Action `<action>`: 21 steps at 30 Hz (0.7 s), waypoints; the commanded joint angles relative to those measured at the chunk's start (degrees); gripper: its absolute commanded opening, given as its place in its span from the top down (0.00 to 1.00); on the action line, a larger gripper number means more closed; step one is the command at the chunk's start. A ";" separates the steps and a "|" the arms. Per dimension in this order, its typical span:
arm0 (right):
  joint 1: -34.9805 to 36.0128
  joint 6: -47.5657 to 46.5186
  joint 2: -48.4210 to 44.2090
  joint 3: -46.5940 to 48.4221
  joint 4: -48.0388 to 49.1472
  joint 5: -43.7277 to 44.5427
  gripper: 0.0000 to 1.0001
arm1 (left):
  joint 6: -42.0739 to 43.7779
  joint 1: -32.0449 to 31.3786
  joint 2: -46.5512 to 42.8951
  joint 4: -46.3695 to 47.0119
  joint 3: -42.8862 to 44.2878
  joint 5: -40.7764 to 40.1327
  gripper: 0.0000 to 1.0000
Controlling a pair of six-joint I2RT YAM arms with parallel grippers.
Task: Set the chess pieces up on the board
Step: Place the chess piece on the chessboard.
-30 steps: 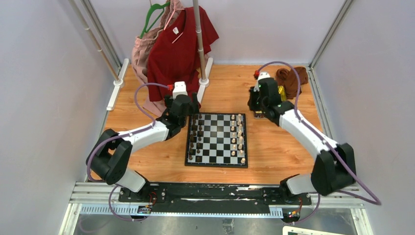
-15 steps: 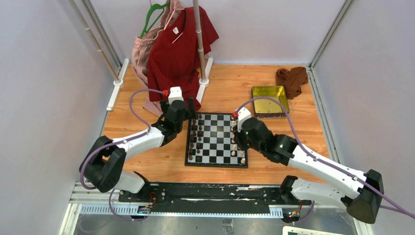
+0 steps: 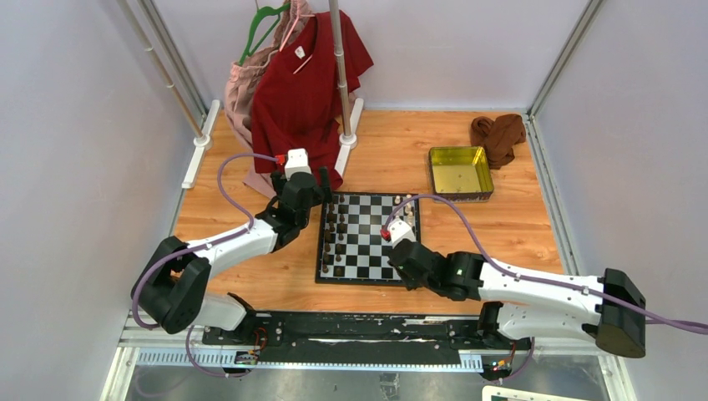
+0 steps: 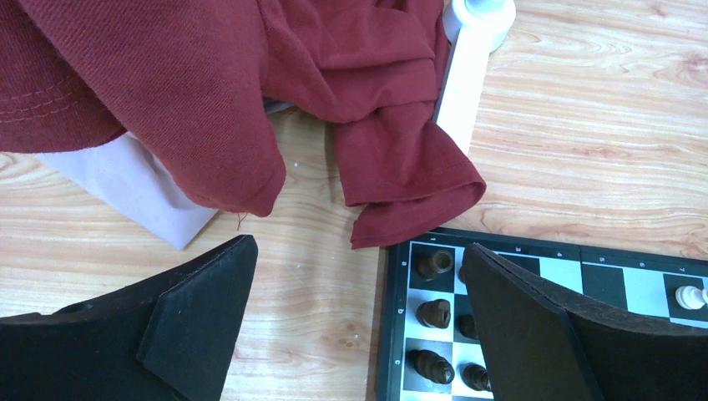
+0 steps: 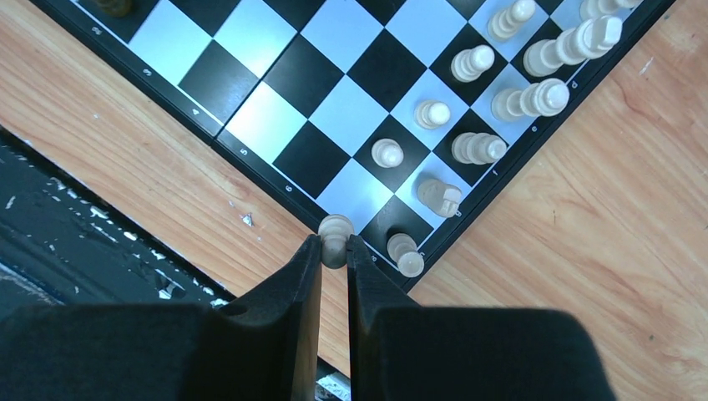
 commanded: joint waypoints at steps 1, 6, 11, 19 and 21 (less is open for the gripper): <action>0.76 2.32 2.97 -0.74 1.12 2.31 1.00 | 0.42 -0.38 -0.59 1.25 -0.38 -1.61 0.00; 0.73 1.92 7.18 0.39 1.72 3.64 1.00 | 0.81 -0.37 -0.41 1.26 -0.19 -1.96 0.00; 0.07 1.82 9.84 1.25 1.72 3.93 1.00 | 1.06 -0.39 -0.41 1.30 -0.01 -2.16 0.00; -2.13 0.86 11.30 0.57 3.73 2.27 1.00 | 1.00 -0.40 0.42 1.34 0.22 -2.18 0.00; -2.49 0.47 11.73 0.48 4.19 1.85 1.00 | 0.99 -0.37 0.73 1.34 0.26 -2.16 0.00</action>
